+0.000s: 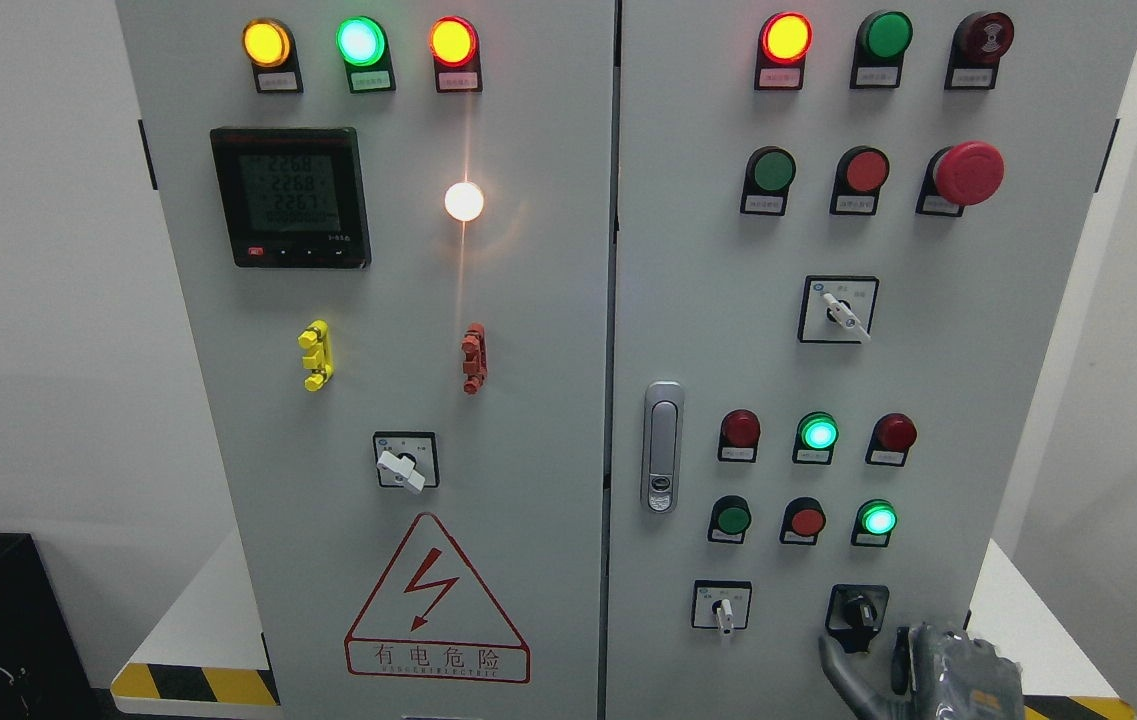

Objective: Flip black knob to close circuit
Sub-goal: 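Raise the right hand up to the black rotary knob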

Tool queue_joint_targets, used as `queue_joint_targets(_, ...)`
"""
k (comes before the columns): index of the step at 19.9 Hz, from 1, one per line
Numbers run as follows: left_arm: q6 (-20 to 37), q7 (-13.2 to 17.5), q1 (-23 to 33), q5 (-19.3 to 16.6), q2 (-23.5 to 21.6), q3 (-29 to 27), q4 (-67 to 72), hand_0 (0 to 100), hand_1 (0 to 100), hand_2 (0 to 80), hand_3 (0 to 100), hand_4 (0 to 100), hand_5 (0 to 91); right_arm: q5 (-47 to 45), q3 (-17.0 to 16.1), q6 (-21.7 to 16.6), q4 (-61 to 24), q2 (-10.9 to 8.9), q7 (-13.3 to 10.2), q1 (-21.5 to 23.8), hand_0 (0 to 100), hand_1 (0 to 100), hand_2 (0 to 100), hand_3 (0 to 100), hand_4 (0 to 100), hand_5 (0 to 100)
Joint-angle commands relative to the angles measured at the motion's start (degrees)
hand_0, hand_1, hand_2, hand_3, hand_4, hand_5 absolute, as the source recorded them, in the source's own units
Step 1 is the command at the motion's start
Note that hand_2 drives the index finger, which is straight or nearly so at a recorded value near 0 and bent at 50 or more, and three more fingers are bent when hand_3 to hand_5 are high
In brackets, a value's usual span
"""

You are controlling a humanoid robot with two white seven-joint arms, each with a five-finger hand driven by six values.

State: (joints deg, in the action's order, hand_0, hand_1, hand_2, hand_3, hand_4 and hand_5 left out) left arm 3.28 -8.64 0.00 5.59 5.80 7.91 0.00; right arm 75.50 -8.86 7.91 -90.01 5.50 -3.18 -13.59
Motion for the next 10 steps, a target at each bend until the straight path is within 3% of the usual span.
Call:
queue_joint_targets(1,-0.03,0.03,1.32,0.04,0.0,0.0,-1.76,12,56,0.0,0,0,0.0,0.08,-1.42,0.0,1.59,-0.76,-0.08,-0.38,0,0,90,100,96,100)
queue_joint_targets(10,-0.03,0.03,1.32,-0.05,0.0,0.0,-1.67,12,56,0.0,0,0,0.0,0.0,-2.65,-0.09,1.68,-0.93,-0.08,-0.38,0,0,89,100,95,100)
